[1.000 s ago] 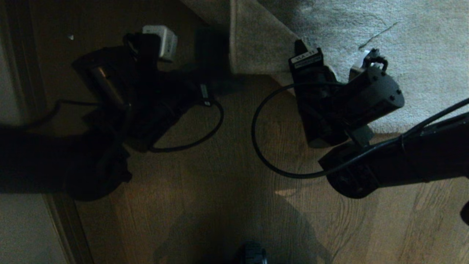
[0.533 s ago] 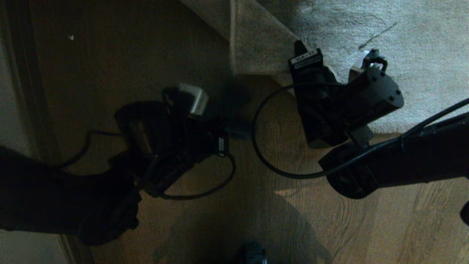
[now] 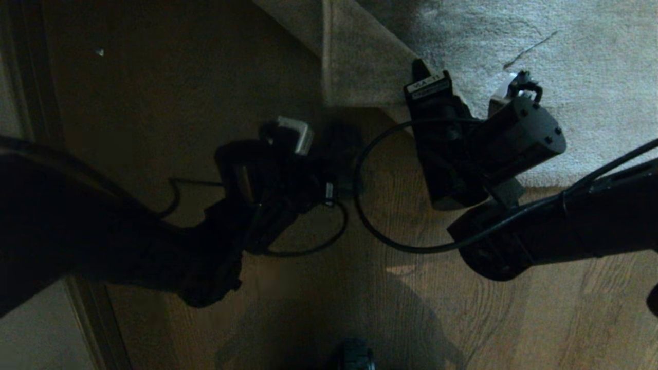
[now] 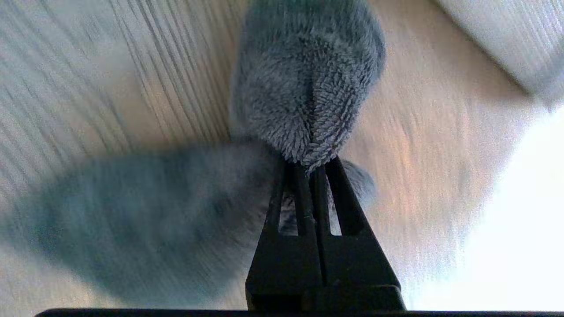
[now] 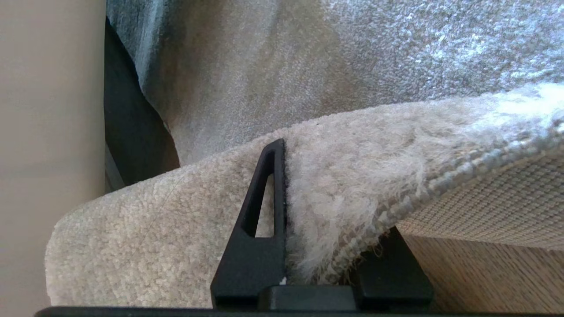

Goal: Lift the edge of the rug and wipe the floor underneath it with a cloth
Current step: Wipe the floor under the carpet with a rag

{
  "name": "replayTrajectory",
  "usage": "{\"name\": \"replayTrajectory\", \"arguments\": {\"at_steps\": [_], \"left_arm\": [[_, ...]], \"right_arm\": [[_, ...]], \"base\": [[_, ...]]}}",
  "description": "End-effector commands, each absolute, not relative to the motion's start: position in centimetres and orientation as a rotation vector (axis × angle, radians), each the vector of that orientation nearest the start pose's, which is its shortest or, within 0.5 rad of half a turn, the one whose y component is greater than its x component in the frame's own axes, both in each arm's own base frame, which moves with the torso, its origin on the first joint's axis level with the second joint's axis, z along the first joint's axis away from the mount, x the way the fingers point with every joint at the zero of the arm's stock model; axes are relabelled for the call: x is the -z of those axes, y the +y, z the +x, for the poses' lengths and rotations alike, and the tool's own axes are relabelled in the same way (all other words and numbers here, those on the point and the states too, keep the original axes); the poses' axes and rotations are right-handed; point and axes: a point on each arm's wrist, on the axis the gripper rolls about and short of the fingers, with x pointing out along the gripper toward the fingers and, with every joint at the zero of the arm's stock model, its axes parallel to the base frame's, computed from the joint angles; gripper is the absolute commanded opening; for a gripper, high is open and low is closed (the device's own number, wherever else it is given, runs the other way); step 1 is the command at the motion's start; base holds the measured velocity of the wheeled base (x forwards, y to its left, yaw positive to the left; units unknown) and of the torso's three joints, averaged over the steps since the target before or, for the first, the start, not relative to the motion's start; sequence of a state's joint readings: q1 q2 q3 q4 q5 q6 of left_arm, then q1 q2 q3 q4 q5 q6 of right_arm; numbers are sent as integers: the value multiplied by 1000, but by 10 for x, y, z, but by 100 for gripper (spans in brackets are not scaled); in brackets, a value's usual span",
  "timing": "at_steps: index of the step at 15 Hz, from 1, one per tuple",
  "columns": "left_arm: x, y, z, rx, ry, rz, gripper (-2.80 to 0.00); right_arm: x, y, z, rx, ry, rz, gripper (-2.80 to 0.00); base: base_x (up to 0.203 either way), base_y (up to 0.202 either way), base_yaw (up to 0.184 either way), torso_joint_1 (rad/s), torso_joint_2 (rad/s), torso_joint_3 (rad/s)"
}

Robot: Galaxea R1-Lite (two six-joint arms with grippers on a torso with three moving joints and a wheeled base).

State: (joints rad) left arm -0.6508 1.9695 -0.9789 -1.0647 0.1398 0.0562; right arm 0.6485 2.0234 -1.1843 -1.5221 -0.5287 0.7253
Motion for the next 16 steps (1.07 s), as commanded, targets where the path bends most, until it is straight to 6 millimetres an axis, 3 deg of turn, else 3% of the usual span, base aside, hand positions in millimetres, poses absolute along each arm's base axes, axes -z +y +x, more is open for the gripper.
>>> {"name": "replayTrajectory", "arguments": {"at_steps": [1, 5, 10, 14, 16], "left_arm": [[-185, -227, 318, 483, -125, 12, -280], [-215, -192, 339, 373, -218, -14, -280], [-245, -127, 359, 199, -301, -15, -280], [-251, -75, 361, 65, -304, 6, -280], [-246, -62, 351, 41, -276, 17, -280]], "right_arm": [[-254, 221, 310, -328, -531, 1098, -280], [-254, 221, 309, -328, -530, 1097, -280], [-254, 225, 307, -338, -525, 1102, -280], [-253, 228, 305, -345, -518, 1103, -280], [-251, 227, 305, -341, -510, 1098, -280]], "base": [[0, 0, 0, 0, 0, 0], [0, 0, 0, 0, 0, 0], [0, 0, 0, 0, 0, 0], [0, 0, 0, 0, 0, 0], [0, 0, 0, 0, 0, 0]]}}
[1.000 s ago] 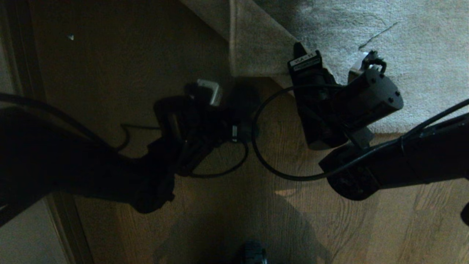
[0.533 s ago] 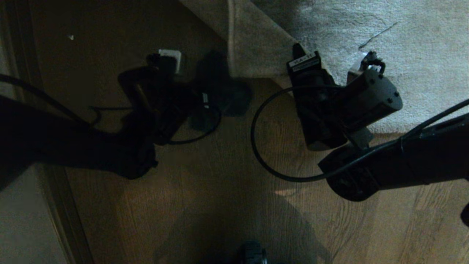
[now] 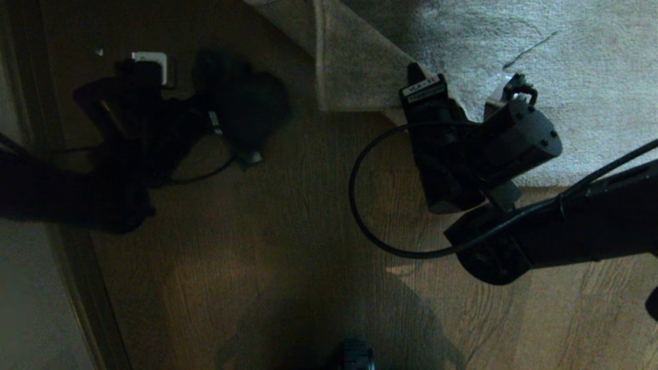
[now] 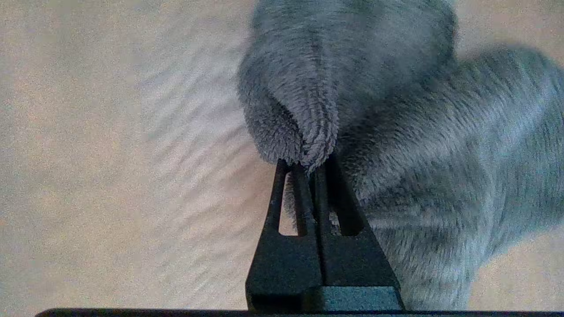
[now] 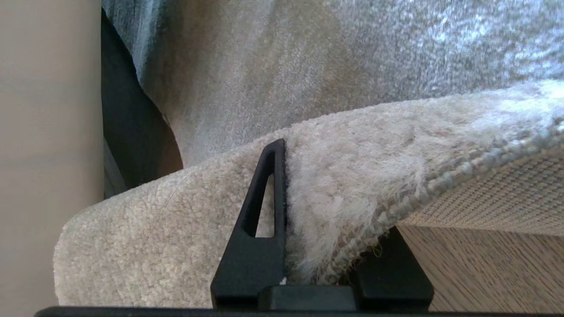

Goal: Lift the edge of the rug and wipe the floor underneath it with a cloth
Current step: Wipe the floor under the carpet with a rag

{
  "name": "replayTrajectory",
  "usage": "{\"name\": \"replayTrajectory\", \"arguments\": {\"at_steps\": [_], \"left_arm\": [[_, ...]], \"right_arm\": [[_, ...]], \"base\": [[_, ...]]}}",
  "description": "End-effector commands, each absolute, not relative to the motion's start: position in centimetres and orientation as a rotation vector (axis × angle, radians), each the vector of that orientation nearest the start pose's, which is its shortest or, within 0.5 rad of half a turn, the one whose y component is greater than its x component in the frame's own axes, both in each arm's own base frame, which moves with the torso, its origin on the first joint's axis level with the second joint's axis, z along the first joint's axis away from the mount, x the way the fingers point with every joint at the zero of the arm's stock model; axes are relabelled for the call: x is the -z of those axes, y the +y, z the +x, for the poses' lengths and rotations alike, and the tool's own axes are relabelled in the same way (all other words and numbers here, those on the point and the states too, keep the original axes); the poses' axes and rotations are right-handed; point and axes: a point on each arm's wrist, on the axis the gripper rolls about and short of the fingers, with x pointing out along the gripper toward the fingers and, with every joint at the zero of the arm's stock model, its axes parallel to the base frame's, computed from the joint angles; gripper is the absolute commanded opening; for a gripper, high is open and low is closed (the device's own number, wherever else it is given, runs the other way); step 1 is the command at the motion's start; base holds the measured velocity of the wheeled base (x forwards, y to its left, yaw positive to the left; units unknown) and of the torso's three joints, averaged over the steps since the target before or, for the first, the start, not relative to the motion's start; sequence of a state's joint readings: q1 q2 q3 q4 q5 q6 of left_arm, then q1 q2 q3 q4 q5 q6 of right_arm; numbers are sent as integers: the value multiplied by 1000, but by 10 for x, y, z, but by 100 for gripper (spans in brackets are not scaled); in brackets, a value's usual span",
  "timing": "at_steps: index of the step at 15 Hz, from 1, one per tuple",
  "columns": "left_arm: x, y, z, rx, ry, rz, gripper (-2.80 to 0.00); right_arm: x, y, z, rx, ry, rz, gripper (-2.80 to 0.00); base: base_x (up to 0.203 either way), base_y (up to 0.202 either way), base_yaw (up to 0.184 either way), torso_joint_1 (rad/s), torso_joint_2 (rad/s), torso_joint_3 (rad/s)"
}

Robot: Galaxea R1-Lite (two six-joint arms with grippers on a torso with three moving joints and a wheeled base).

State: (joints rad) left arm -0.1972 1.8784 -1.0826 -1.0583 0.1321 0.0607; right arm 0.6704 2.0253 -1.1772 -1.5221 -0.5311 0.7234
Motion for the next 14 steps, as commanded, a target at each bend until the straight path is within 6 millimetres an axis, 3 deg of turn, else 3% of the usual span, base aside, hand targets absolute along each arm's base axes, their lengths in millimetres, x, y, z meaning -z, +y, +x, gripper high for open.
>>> {"name": "replayTrajectory", "arguments": {"at_steps": [1, 4, 10, 14], "left_arm": [[-242, -61, 344, 45, -256, 24, -280], [-229, -75, 312, 135, -196, 49, -280], [-201, -149, 230, 478, -86, 62, -280], [-178, -186, 202, 656, -16, 97, -280]], "right_arm": [[-249, 227, 305, -339, -504, 1096, -280], [-246, 227, 305, -336, -496, 1089, -280], [-244, 227, 305, -331, -489, 1086, -280], [-244, 227, 305, -331, -491, 1088, -280]], "base": [[0, 0, 0, 0, 0, 0], [0, 0, 0, 0, 0, 0], [0, 0, 0, 0, 0, 0], [0, 0, 0, 0, 0, 0]]}}
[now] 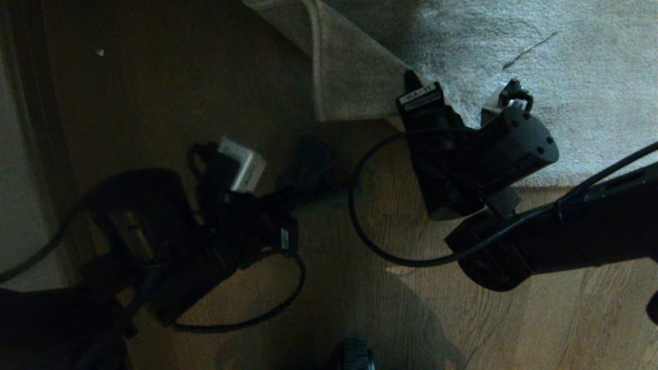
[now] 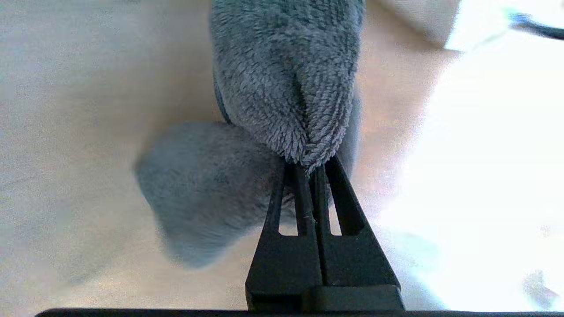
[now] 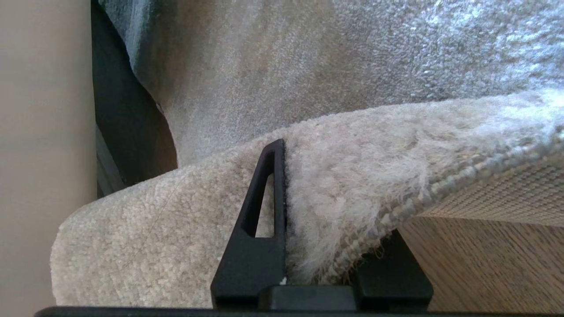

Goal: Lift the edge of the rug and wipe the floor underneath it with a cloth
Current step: Wipe the floor under the carpet with a rag

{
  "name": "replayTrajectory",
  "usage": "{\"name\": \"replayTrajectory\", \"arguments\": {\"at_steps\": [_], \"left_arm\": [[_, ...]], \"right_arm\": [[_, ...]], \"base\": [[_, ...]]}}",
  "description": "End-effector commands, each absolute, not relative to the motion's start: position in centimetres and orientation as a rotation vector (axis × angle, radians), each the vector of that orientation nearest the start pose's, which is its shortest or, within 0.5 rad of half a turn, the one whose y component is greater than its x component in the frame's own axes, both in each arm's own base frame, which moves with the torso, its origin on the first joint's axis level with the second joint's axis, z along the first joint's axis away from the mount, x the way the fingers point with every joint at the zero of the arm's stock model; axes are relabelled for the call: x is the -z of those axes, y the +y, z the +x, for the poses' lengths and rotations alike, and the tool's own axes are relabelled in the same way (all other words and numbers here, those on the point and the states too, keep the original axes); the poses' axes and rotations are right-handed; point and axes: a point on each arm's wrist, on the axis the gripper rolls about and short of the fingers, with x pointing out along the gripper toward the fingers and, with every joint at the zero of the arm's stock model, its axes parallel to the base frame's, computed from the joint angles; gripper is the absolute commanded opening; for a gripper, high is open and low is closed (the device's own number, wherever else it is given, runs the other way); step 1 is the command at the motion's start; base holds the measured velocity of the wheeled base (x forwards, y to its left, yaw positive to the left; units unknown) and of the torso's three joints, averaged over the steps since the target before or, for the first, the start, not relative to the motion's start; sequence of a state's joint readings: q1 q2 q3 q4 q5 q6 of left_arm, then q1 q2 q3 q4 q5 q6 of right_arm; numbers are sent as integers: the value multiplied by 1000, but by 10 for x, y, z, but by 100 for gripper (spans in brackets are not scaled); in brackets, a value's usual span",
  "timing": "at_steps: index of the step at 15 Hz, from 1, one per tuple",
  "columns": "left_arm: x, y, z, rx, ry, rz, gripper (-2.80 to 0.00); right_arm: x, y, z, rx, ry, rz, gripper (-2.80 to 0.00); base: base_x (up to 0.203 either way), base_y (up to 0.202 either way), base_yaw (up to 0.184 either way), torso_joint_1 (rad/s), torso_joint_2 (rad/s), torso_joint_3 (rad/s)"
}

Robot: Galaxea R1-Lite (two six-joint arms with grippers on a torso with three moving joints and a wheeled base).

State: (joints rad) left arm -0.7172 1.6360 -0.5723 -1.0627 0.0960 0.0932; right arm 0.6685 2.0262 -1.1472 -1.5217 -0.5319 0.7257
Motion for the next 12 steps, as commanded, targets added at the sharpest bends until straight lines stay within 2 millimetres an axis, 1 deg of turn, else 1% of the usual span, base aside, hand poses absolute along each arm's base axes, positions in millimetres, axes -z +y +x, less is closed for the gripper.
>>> {"name": "replayTrajectory", "arguments": {"at_steps": [1, 3, 7, 9, 12], "left_arm": [[-172, -195, 202, 679, 4, 107, -280], [-160, -211, 209, 704, 34, 122, -280], [-154, -238, 234, 701, 24, 117, -280], [-151, -250, 243, 706, 19, 115, -280], [-146, -259, 249, 712, 19, 116, -280]], "right_arm": [[-245, 227, 305, -332, -493, 1089, -280], [-247, 222, 308, -323, -504, 1090, -280], [-260, 204, 311, -300, -560, 1096, -280], [-264, 200, 311, -295, -575, 1097, -280], [-269, 197, 309, -296, -587, 1101, -280]], "base": [[0, 0, 0, 0, 0, 0], [0, 0, 0, 0, 0, 0], [0, 0, 0, 0, 0, 0], [0, 0, 0, 0, 0, 0], [0, 0, 0, 0, 0, 0]]}}
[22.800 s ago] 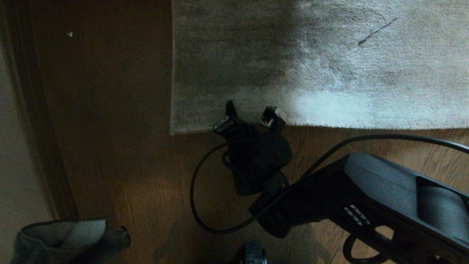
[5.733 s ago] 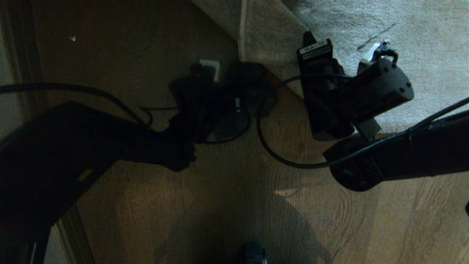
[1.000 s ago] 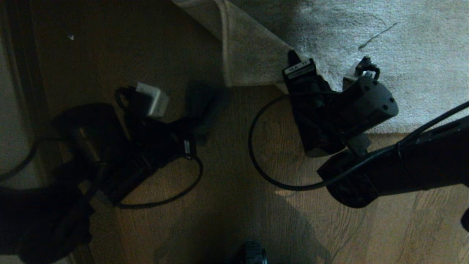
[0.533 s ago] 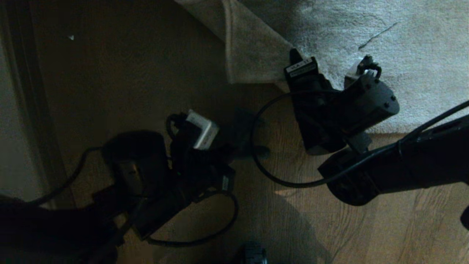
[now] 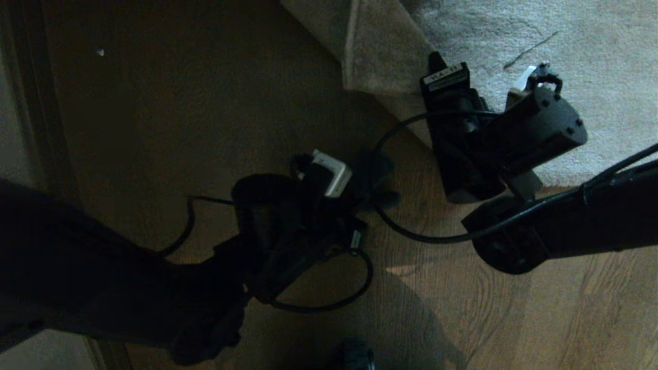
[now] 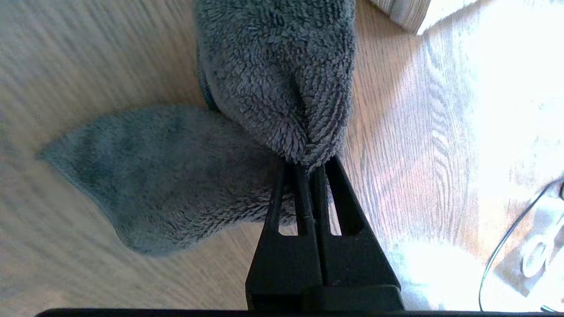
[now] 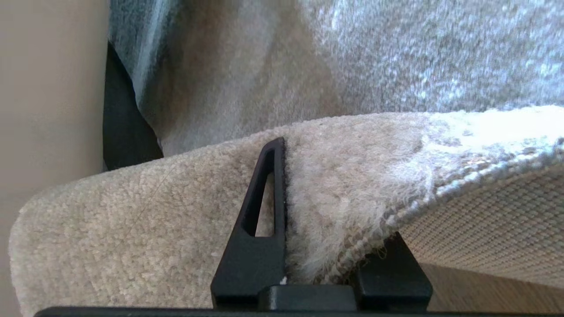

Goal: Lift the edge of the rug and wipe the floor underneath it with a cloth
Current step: Wipe the floor under the carpet with a rag

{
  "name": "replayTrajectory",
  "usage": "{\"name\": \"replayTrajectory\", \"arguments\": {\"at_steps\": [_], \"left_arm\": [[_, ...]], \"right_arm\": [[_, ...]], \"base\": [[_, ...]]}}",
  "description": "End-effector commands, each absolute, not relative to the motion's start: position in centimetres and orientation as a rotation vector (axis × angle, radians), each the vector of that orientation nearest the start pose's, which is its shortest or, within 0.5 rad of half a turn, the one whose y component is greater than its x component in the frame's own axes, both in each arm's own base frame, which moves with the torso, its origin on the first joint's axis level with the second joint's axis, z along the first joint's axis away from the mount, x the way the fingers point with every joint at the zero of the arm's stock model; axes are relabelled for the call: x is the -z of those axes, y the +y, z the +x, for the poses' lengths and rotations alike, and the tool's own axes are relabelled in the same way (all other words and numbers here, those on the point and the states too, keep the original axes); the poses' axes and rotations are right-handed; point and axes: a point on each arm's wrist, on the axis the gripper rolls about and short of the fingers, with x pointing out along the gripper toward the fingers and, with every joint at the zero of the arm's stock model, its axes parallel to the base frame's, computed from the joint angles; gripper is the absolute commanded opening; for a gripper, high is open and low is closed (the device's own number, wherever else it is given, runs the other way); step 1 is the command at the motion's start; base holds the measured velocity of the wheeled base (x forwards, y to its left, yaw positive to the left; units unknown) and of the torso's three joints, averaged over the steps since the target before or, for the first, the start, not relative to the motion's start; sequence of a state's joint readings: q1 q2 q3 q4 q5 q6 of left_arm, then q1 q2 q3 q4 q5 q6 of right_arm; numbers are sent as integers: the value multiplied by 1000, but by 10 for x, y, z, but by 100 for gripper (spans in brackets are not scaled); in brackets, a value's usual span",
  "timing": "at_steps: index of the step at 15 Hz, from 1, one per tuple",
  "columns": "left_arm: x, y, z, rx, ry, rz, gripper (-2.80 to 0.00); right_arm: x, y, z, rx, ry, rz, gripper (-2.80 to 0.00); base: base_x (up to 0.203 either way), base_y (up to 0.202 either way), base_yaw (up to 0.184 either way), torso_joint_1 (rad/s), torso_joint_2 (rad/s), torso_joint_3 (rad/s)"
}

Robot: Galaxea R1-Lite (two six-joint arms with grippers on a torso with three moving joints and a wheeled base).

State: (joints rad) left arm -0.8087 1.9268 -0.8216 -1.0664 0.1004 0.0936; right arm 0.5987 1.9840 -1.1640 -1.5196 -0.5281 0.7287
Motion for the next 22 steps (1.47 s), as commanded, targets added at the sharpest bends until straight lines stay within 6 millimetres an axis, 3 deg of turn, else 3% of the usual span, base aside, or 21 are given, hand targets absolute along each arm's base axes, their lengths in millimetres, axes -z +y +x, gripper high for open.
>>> {"name": "replayTrajectory", "arguments": {"at_steps": [1, 5, 8, 14, 22], "left_arm": [[-142, -263, 253, 710, 22, 117, -280], [-144, -260, 281, 650, -7, 101, -280], [-152, -243, 312, 563, -45, 84, -280], [-171, -188, 353, 385, -102, 66, -280], [-195, -106, 375, 168, -158, 64, -280]], "right_arm": [[-270, 196, 309, -296, -589, 1102, -280], [-271, 195, 308, -296, -591, 1102, -280], [-269, 195, 308, -295, -585, 1100, -280], [-266, 196, 308, -292, -577, 1097, -280], [-261, 200, 310, -293, -562, 1092, -280]], "base": [[0, 0, 0, 0, 0, 0], [0, 0, 0, 0, 0, 0], [0, 0, 0, 0, 0, 0], [0, 0, 0, 0, 0, 0], [0, 0, 0, 0, 0, 0]]}}
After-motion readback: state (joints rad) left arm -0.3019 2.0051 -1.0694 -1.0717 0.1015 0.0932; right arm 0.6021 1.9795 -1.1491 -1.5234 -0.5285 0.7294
